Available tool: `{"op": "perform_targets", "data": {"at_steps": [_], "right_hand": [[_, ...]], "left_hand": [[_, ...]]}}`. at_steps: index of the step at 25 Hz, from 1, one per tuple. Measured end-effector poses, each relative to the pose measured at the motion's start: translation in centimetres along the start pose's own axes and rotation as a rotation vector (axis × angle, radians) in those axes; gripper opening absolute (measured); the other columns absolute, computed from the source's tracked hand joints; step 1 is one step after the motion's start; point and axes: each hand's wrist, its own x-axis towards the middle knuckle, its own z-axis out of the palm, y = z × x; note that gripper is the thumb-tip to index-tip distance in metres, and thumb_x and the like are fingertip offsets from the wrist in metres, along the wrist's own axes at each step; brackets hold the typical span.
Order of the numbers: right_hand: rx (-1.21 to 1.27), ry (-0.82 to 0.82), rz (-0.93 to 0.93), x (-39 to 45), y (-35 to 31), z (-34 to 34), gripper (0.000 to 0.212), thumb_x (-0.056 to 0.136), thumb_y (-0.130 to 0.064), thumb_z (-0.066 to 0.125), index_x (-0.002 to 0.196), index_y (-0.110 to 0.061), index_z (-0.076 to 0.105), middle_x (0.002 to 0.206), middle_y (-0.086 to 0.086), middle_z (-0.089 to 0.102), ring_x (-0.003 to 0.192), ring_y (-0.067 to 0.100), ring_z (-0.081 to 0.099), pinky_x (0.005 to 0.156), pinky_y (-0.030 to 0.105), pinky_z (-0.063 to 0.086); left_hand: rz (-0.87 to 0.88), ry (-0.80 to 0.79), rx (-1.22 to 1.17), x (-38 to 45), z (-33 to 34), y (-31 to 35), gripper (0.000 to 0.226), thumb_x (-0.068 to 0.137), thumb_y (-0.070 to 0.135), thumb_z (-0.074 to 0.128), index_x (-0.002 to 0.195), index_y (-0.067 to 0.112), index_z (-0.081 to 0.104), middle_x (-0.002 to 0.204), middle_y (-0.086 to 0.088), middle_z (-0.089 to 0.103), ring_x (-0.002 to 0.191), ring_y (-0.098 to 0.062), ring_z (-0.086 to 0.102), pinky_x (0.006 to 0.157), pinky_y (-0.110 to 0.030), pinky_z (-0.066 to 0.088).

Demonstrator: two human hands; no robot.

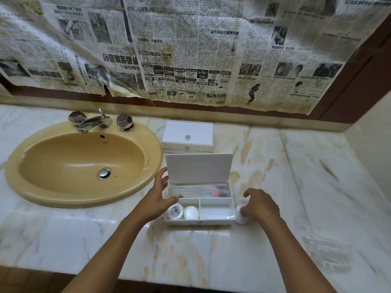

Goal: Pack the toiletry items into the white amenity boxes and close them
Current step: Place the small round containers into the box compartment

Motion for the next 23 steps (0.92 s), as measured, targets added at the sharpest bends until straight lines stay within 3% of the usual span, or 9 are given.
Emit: {"op": "perform_targets", "data": {"at_steps": [4, 9, 15, 19, 23], "right_hand": [[0.026, -0.019, -0.015, -0.1, -0.1, 0.2, 0.045, 0.081, -0.019, 0.061, 0.125, -0.025, 0.053, 0.128, -0.002, 0.054, 0.112, 0.019, 0.055, 0.084, 0.026, 0.043], [0.036, -0.09, -0.019, -0.4, -0.3, 0.7, 0.053, 0.071, -0.028, 0.071, 0.121, -0.025, 0.055, 0.124, -0.003, 0.055, 0.106, 0.02, 0.059, 0.08, 0.025, 0.044], [0.03, -0.018, -0.02, -0.4, -0.4, 0.4, 0.045, 0.08, -0.027, 0.063, 0.124, -0.022, 0.055, 0.128, 0.0, 0.054, 0.11, 0.022, 0.058, 0.086, 0.027, 0.046], [0.061, 0.15, -0.036, -1.2, -1.2, -1.9, 0.043, 0.079, -0.034, 0.064, 0.12, -0.024, 0.056, 0.12, 0.001, 0.06, 0.101, 0.024, 0.06, 0.075, 0.026, 0.043], [0.189, 0.233, -0.189, -3.0, -3.9, -3.2, 0.044, 0.079, -0.043, 0.068, 0.117, -0.024, 0.058, 0.113, -0.003, 0.066, 0.095, 0.021, 0.064, 0.07, 0.025, 0.042]], "left_hand": [[-0.007, 0.009, -0.031, 0.0, 0.1, -0.5, 0.08, 0.086, 0.012, 0.068, 0.135, 0.045, 0.013, 0.141, 0.018, 0.039, 0.138, -0.005, 0.035, 0.094, -0.015, 0.039], [0.001, 0.016, -0.064, -0.1, 0.5, -0.6, 0.073, 0.088, 0.0, 0.065, 0.133, 0.036, 0.021, 0.132, 0.031, 0.04, 0.137, -0.004, 0.037, 0.081, -0.004, 0.046], [0.013, 0.007, -0.057, 0.1, 0.2, -1.2, 0.077, 0.088, 0.01, 0.068, 0.143, 0.038, 0.022, 0.147, 0.017, 0.039, 0.14, -0.003, 0.035, 0.095, -0.02, 0.045], [0.015, 0.028, -0.049, 0.1, 0.2, -1.2, 0.076, 0.088, 0.01, 0.068, 0.142, 0.039, 0.023, 0.146, 0.016, 0.041, 0.139, -0.003, 0.036, 0.091, -0.015, 0.045], [0.033, 0.031, -0.035, 0.0, 0.1, -1.5, 0.076, 0.086, 0.011, 0.07, 0.139, 0.043, 0.026, 0.142, 0.022, 0.041, 0.14, -0.004, 0.035, 0.1, -0.032, 0.048]]}}
